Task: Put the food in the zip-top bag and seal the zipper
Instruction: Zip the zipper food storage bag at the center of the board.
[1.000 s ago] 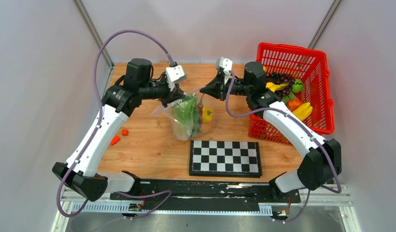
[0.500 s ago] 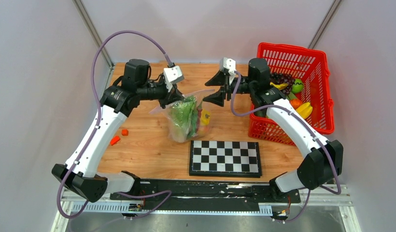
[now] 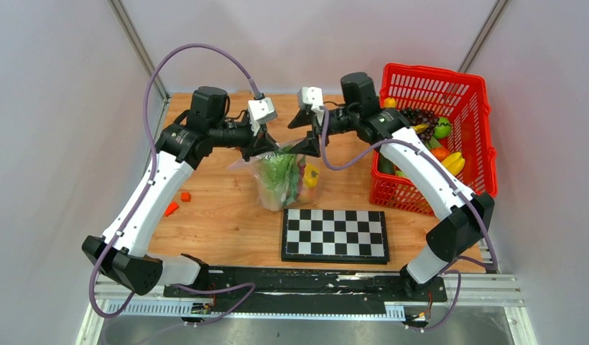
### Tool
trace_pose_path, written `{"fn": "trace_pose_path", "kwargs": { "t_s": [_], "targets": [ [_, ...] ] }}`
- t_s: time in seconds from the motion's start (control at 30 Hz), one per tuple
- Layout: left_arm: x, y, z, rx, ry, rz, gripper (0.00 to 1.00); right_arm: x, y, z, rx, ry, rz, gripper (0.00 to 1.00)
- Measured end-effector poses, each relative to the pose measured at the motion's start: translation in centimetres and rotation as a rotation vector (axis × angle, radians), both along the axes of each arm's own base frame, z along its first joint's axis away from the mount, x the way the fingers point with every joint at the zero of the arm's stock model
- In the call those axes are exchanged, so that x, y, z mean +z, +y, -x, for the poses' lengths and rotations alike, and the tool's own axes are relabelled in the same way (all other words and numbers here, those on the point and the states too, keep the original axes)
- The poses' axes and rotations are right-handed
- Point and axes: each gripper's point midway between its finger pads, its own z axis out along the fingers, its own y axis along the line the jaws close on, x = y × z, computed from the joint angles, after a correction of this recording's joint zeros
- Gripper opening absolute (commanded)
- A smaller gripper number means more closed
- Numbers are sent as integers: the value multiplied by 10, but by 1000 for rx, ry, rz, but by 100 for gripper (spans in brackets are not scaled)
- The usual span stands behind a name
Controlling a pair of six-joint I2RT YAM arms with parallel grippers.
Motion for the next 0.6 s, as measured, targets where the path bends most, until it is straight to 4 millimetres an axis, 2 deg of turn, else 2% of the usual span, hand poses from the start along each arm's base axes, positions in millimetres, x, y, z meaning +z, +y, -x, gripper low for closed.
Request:
{"fn": "trace_pose_path", "kwargs": {
  "t_s": [0.13, 0.2, 0.27, 0.33, 0.43, 0.5, 0.6],
  "targets": [
    [0, 0, 0, 0, 4, 4, 0, -26, 9, 12, 34, 42, 72, 45],
    [0, 0, 1, 0, 6, 4, 0, -33, 9, 15, 38, 56, 92, 40],
    [0, -1, 0, 1, 7, 4, 0, -33, 8, 14, 35, 53, 94, 32],
    [0, -1, 0, 1, 7, 4, 0, -32, 9, 13, 33, 52, 91, 28],
    [0, 0, 0, 1, 8, 2, 0, -30, 10, 13, 29, 55, 82, 14],
    [0, 0, 0, 3, 8, 1, 0, -28, 10, 13, 26, 48, 71, 2],
    [-1, 0, -1, 8, 6, -1, 0, -28, 9, 13, 18, 44, 65, 0]
  ]
}}
